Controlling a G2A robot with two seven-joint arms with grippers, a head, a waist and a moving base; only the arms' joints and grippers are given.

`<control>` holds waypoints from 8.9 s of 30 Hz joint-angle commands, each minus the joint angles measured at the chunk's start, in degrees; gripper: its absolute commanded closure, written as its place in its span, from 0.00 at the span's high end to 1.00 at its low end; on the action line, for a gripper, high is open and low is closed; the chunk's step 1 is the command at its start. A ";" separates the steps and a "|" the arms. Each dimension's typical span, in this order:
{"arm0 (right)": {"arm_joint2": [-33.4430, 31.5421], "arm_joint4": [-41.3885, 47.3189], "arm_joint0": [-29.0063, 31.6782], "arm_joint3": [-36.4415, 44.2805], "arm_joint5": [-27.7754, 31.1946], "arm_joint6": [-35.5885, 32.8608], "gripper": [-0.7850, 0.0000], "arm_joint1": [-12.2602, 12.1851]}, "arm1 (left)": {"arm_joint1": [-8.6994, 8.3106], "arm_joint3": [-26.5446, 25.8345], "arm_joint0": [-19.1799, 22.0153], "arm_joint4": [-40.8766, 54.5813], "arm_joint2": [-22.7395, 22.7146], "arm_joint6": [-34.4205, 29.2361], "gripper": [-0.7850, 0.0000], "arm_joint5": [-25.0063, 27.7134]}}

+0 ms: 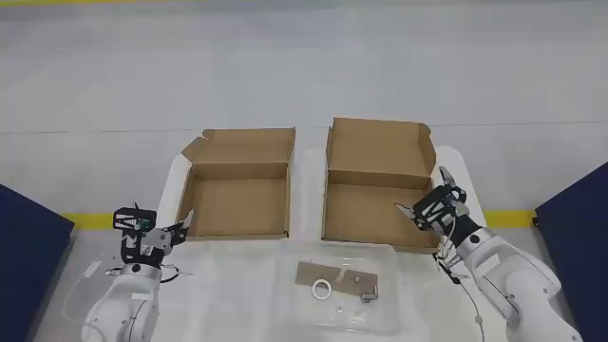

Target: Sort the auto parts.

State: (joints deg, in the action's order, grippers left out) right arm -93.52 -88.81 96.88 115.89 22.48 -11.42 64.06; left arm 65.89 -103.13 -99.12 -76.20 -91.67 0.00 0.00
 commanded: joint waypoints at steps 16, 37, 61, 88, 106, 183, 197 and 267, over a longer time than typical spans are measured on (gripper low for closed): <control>3.98 1.03 -5.72 5.28 12.91 -12.25 1.00 -0.67 | 0.00 0.00 0.00 0.00 0.00 0.00 1.00 0.00; 8.64 5.68 -12.08 8.28 25.49 -27.56 1.00 -1.43 | 0.00 0.00 0.00 0.00 0.00 0.00 1.00 0.00; 17.90 4.60 -18.83 11.98 30.45 -39.94 1.00 -2.61 | 0.00 0.00 0.00 0.00 0.00 0.00 1.00 0.00; 31.64 18.79 -27.41 1.11 26.69 -43.72 1.00 -8.56 | 0.00 0.00 0.00 0.00 0.00 0.00 1.00 0.00; 36.52 24.25 -30.59 -1.38 24.10 -46.28 1.00 -10.48 | 0.00 0.00 0.00 0.00 0.00 0.00 1.00 0.00; 83.74 50.45 -63.63 -11.08 -1.88 -69.07 1.00 -12.31 | 0.00 0.00 0.00 0.00 0.00 0.00 1.00 0.00; 82.66 48.21 -61.67 -15.55 1.03 -63.49 1.00 -11.82 | 0.00 0.00 0.00 0.00 0.00 0.00 1.00 0.00; 76.37 43.52 -54.39 -21.63 1.26 -64.27 0.00 -8.60 | 0.00 0.00 0.00 0.00 0.00 0.00 1.00 0.00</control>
State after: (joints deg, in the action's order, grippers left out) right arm -16.98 -45.26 42.45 93.91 23.94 -75.41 55.52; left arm 65.89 -103.13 -99.12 -76.20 -91.67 0.00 0.00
